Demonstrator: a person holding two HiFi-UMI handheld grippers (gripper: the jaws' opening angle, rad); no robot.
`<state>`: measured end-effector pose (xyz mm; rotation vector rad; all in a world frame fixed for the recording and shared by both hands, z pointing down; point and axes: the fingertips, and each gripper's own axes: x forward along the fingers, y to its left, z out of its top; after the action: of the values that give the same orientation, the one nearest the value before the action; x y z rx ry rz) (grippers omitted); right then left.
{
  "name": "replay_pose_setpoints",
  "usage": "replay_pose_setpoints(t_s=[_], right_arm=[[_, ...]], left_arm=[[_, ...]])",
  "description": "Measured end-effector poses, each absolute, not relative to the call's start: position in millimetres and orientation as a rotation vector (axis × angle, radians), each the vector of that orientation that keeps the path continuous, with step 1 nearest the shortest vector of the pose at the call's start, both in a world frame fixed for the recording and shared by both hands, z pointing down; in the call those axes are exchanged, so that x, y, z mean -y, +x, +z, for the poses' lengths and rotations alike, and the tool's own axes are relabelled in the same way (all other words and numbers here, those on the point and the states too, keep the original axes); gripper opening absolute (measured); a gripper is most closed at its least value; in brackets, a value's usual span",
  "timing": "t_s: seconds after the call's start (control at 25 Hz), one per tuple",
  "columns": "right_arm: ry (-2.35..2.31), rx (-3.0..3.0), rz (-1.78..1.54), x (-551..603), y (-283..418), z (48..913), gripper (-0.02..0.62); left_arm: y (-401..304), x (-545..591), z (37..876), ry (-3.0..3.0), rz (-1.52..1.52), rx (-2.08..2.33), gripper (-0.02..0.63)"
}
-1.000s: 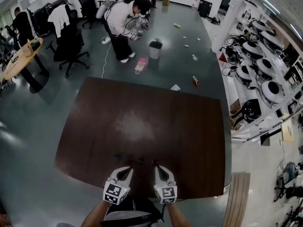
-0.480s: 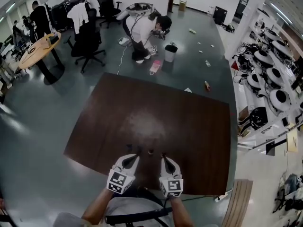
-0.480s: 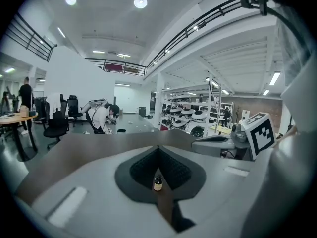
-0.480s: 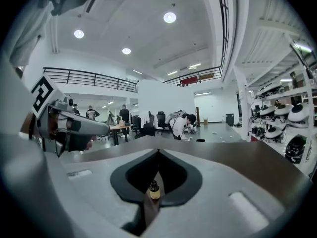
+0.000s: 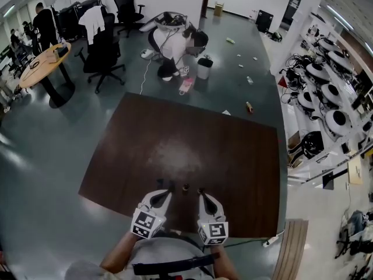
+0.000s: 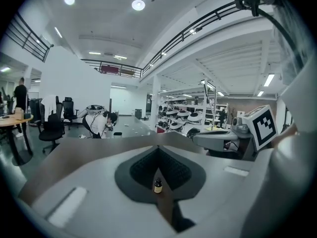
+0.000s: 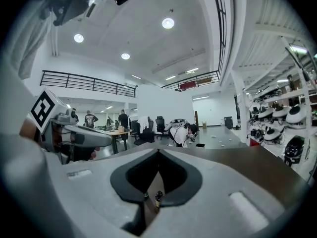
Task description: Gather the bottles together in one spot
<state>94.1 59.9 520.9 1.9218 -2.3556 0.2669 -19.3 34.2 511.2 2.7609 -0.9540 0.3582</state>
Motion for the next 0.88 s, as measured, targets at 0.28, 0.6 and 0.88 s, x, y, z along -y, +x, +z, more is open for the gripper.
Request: replay_pose_setpoints(t_s=[0.28,0.6,0.88], right_arm=[[1.992,2.342,0.321,-65.4,90.5,520.3,0.002],[1.966,2.333,0.303,-63.7,75.9,523.1,0.002],[1.971,2.323,0.303,-62.1,81.0,523.7,0.002]], left_arm=[[-31.8,-27.0,505.8,2.784,0.335,0.934,0.0],[-44.9,-21.9,511.8,2.775,0.344,0.935,0.0],[-36.6,-22.6,509.3,2.781,0.326,0.917,0.0]])
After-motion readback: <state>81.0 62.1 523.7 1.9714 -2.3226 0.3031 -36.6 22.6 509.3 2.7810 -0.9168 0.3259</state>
